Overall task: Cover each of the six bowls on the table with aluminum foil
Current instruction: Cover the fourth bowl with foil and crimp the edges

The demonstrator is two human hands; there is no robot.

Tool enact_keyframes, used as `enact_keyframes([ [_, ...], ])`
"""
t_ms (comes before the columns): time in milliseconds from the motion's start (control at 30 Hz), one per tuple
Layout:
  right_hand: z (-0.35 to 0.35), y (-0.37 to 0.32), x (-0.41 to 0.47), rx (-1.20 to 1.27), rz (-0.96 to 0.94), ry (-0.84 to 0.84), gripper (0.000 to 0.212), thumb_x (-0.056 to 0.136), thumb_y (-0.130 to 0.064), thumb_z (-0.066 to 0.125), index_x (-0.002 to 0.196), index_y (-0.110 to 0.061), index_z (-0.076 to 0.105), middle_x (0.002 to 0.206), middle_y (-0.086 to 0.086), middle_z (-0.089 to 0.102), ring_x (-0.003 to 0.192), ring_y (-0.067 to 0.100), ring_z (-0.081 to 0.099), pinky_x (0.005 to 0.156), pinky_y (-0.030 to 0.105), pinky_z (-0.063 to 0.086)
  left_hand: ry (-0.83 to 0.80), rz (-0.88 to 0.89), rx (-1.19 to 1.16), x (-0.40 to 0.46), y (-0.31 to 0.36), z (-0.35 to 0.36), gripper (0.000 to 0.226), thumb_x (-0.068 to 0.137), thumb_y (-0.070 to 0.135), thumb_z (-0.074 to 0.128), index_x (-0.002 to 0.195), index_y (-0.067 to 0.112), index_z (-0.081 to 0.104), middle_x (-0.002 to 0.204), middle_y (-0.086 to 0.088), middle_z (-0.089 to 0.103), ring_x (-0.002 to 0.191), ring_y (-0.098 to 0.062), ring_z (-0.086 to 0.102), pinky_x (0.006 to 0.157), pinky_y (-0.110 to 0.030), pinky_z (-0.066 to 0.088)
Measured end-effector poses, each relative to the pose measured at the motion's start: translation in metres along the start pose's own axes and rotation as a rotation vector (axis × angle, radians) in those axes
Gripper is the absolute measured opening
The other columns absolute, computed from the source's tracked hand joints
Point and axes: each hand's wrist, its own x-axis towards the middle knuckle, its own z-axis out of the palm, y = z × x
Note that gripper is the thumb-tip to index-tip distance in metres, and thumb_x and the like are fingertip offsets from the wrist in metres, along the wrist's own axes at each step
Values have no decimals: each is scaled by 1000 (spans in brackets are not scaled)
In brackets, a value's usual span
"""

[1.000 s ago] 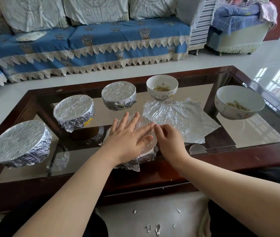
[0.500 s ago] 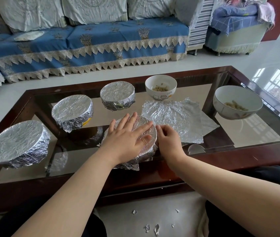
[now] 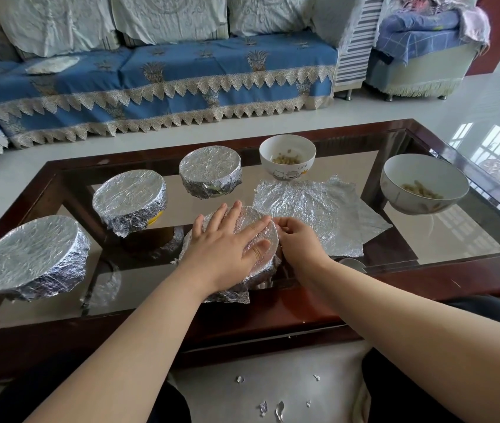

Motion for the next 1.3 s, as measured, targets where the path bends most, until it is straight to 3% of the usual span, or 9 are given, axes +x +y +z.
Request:
enact_keyframes([
  [200, 2, -2, 8, 102, 92, -34, 22, 94, 7, 45, 101, -9, 59, 77, 6, 60, 42, 10, 52, 42, 23, 44, 8, -34, -1, 1, 1, 0, 59, 90, 72, 2, 147, 62, -8, 166, 1, -17, 152, -22, -16, 120, -54, -6],
  [367, 5, -1, 9, 120, 110, 58, 32, 91, 10, 47, 116, -8, 50, 90, 6, 54, 43, 11, 50, 40, 25, 43, 10, -79, -27, -2, 4, -2, 68, 81, 74, -5, 148, 61, -6, 166, 0, -15, 152, -23, -14, 120, -55, -5],
  [500, 8, 2, 8, 131, 86, 75, 30, 90, 13, 42, 112, -5, 50, 84, 5, 50, 46, 13, 45, 38, 23, 40, 17, -89, -38, -2, 4, -2, 68, 81, 74, -4, 148, 61, -5, 166, 0, -14, 153, -24, -13, 120, -55, -4],
  [667, 7, 8, 14, 96, 59, 32, 32, 84, 18, 40, 82, -10, 54, 67, 6, 52, 44, 15, 45, 38, 24, 38, 27, -92, -35, -2, 3, -1, 57, 92, 70, 5, 148, 62, -5, 166, 0, -14, 153, -24, -13, 120, -55, -4],
  [900, 5, 9, 12, 48, 11, 44, 33, 83, 19, 43, 78, -11, 56, 61, 1, 52, 36, 4, 42, 37, 20, 36, 24, -96, -44, -2, 2, -2, 56, 94, 69, 6, 149, 62, -3, 166, 0, -14, 153, -23, -14, 120, -55, -5],
  [1033, 3, 11, 14, -21, -25, 57, 29, 84, 13, 50, 78, -15, 60, 60, -1, 49, 42, 8, 41, 41, 22, 35, 26, -106, -46, -3, 3, -2, 59, 91, 70, 3, 149, 61, -2, 166, 0, -14, 153, -23, -14, 120, -55, -5],
  [1133, 3, 5, 7, -43, -24, 68, 29, 84, 10, 46, 80, -13, 64, 57, 1, 51, 41, 9, 44, 41, 23, 38, 34, -134, -43, -2, 4, -1, 59, 92, 70, 4, 150, 60, -2, 166, -1, -15, 153, -24, -14, 120, -55, -5],
  [1200, 2, 0, 1, 35, -5, 50, 32, 85, 8, 40, 85, -8, 67, 61, 4, 60, 45, 15, 54, 46, 27, 48, 40, -164, -51, -1, 5, 0, 57, 95, 69, 7, 150, 59, -2, 166, -1, -15, 152, -26, -14, 120, -56, -5],
  [1300, 2, -2, -4, 13, -73, 52, 22, 90, -8, 48, 91, -9, 70, 80, 6, 71, 71, 21, 68, 69, 35, 56, 43, -220, -57, 0, 8, 1, 57, 96, 68, 8, 151, 57, -4, 165, -3, -18, 152, -30, -16, 119, -60, -5],
])
